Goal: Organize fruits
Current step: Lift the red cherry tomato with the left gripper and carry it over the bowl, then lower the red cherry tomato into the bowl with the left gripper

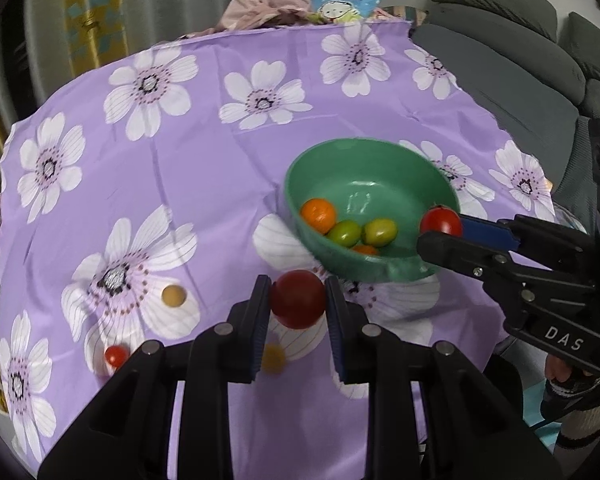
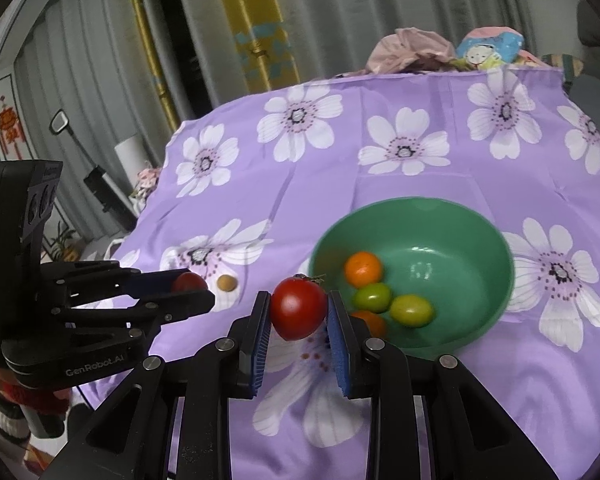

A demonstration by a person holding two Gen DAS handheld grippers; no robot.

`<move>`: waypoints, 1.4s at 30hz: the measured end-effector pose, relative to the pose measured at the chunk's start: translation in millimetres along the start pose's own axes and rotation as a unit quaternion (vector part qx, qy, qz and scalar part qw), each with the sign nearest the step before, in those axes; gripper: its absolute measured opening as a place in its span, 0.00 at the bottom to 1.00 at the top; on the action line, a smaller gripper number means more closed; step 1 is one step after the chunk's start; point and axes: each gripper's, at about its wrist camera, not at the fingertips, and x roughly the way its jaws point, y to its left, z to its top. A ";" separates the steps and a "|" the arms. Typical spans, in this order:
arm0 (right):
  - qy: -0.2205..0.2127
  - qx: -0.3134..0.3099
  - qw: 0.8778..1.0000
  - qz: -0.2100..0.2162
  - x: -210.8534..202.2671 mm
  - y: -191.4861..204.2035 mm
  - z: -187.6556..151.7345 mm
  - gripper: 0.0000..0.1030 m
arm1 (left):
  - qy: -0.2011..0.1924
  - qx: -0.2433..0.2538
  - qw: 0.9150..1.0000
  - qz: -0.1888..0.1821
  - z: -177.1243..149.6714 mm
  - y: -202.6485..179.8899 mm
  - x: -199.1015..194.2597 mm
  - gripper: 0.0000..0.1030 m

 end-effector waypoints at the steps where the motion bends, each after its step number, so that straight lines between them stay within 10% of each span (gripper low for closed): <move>1: -0.001 0.003 1.000 -0.004 -0.8 -3.2 0.1 0.28 | -0.003 0.001 1.000 -0.003 2.4 -2.2 1.0 0.25; 42: 0.010 0.045 0.998 -0.049 27.9 -67.9 -1.5 0.29 | 0.050 0.052 0.996 -0.052 46.8 -40.4 98.2 0.25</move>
